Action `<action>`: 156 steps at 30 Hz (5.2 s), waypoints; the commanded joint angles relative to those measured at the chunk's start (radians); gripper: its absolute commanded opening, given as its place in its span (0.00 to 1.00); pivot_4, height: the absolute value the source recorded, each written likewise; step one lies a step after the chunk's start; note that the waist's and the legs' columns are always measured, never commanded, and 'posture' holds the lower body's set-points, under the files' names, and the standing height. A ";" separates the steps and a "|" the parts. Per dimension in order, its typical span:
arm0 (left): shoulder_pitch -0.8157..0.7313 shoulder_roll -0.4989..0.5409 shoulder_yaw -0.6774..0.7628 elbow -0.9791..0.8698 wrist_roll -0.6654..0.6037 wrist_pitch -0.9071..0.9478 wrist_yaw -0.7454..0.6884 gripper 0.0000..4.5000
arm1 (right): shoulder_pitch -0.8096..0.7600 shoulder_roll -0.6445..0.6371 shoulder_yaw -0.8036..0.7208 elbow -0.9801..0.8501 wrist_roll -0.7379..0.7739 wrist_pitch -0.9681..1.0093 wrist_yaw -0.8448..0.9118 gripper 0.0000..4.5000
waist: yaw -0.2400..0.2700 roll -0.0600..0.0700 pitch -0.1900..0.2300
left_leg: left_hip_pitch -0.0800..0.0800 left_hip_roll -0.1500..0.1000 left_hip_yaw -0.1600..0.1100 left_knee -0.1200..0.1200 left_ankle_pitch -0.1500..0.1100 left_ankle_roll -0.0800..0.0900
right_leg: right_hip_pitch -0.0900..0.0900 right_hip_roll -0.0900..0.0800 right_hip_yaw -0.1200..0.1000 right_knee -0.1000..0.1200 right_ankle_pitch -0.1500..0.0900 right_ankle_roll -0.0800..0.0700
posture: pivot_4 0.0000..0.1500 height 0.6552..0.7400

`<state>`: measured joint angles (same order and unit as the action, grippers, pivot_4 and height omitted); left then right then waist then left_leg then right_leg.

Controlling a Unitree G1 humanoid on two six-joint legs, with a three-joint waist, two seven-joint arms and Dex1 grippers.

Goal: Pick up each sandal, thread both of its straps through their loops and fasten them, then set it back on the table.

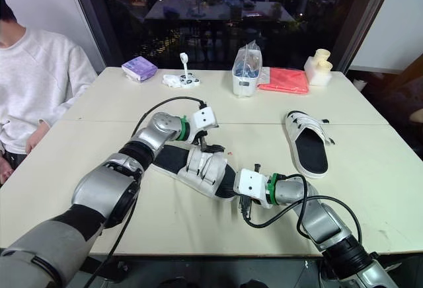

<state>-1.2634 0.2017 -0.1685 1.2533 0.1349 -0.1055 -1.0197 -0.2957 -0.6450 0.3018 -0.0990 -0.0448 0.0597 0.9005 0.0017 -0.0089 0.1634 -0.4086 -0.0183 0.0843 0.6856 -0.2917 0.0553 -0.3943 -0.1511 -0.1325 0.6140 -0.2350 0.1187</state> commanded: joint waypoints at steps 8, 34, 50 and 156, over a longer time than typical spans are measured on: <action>-0.020 0.176 0.209 -0.245 -0.273 0.177 -0.377 0.99 | 0.066 -0.023 -0.127 -0.167 0.115 0.224 0.008 0.00 | 0.011 0.000 0.001 | -0.003 -0.001 0.000 0.000 0.000 0.000 | -0.001 0.000 -0.001 -0.002 0.000 0.000 | 1.00 1.00; 0.048 0.399 -0.486 -0.105 0.939 -1.121 1.132 0.99 | 0.096 -0.051 -0.618 -0.540 0.766 0.789 -0.196 0.00 | 0.019 0.002 0.007 | -0.016 -0.003 0.001 0.000 -0.001 0.003 | -0.011 -0.001 -0.004 0.000 0.001 0.001 | 1.00 1.00; -0.140 0.227 -1.098 0.010 1.468 -0.972 2.319 0.99 | 0.150 -0.114 -0.637 -0.552 0.780 0.763 -0.233 0.00 | 0.040 -0.002 0.008 | -0.020 -0.003 0.001 0.006 -0.004 0.009 | -0.011 -0.002 -0.003 0.000 0.000 0.004 | 1.00 1.00; 0.273 0.222 0.056 -0.794 -0.097 0.471 0.031 0.99 | 0.087 -0.099 -0.478 -0.462 0.668 0.631 -0.226 0.00 | 0.031 0.000 0.008 | -0.019 -0.002 0.001 0.015 -0.003 0.007 | -0.009 0.000 -0.003 0.006 0.001 0.005 | 1.00 1.00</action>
<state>-0.9871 0.3969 -0.1692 0.5918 0.1185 0.2640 -0.9390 -0.1875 -0.7282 -0.1416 -0.5512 0.6121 0.7106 0.6658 0.0330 -0.0093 0.1713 -0.4274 -0.0203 0.0854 0.7011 -0.2944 0.0622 -0.4036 -0.1512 -0.1353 0.6202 -0.2344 0.1240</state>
